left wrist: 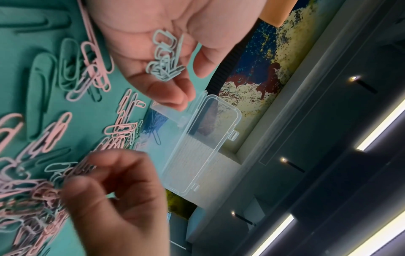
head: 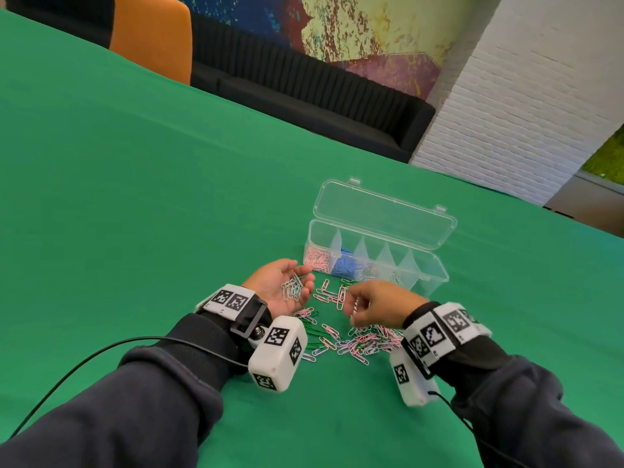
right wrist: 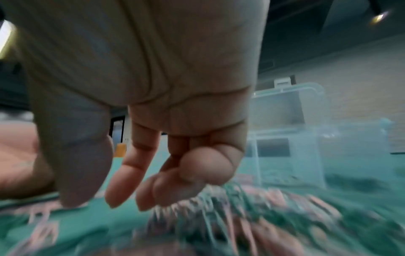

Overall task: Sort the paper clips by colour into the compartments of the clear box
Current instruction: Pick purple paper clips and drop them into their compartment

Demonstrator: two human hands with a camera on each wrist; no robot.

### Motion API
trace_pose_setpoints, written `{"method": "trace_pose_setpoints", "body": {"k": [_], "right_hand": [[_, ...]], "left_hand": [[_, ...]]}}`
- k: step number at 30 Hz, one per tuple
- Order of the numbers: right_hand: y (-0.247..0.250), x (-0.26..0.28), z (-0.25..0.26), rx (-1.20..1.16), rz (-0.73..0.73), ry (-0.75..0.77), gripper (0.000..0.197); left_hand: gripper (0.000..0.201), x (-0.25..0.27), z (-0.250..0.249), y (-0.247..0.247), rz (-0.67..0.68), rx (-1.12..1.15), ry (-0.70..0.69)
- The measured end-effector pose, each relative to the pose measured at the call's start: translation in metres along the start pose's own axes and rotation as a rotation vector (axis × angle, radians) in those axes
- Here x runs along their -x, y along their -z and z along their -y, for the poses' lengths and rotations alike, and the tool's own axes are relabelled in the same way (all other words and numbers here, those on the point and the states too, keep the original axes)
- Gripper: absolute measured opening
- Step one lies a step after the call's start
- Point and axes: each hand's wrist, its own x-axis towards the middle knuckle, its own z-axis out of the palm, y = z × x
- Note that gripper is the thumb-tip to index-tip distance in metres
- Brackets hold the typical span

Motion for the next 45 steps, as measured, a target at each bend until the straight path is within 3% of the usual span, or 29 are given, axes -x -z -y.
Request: {"method": "trace_pose_setpoints", "body": {"k": [4, 8, 11, 15, 17, 22, 24, 29, 31, 37, 41, 45], "right_hand": [[-0.014, -0.004, -0.008, 0.078, 0.040, -0.050, 0.025], [-0.007, -0.011, 0.000, 0.171, 0.016, 0.017, 0.023], [0.009, -0.014, 0.012, -0.045, -0.148, 0.115, 0.007], [0.027, -0.013, 0.023, -0.416, -0.290, 0.199, 0.018], [0.026, -0.009, 0.019, -0.280, -0.231, 0.139, 0.019], [-0.001, 0.000, -0.007, 0.097, 0.073, -0.062, 0.011], [-0.007, 0.000, -0.017, 0.094, 0.042, -0.080, 0.015], [0.006, 0.000, -0.029, -0.205, -0.249, 0.002, 0.023], [0.012, -0.002, -0.034, -0.175, -0.281, -0.033, 0.026], [0.003, -0.005, -0.033, 0.085, 0.011, -0.102, 0.028], [0.002, -0.003, -0.033, 0.179, 0.030, -0.093, 0.032], [0.009, -0.003, -0.032, 0.059, -0.016, -0.056, 0.024]], "left_hand": [[0.036, 0.000, 0.001, 0.000, 0.001, -0.009, -0.016], [0.034, 0.001, 0.001, -0.001, 0.007, 0.010, -0.021], [0.036, 0.001, 0.005, -0.005, 0.013, -0.003, -0.032], [0.039, -0.001, 0.008, -0.007, 0.035, -0.026, 0.002], [0.038, 0.000, 0.006, -0.007, 0.032, -0.008, 0.014], [0.027, 0.000, 0.001, -0.003, 0.024, 0.018, 0.034], [0.027, 0.000, 0.001, -0.002, 0.041, 0.009, 0.034], [0.029, 0.001, 0.000, -0.001, 0.040, 0.008, 0.032], [0.029, 0.000, -0.002, 0.002, 0.028, 0.012, 0.027], [0.030, -0.001, -0.002, 0.000, 0.021, 0.011, 0.022], [0.030, -0.002, 0.000, -0.001, 0.015, 0.002, 0.005], [0.037, -0.002, 0.008, -0.005, 0.042, 0.010, -0.018]]}}
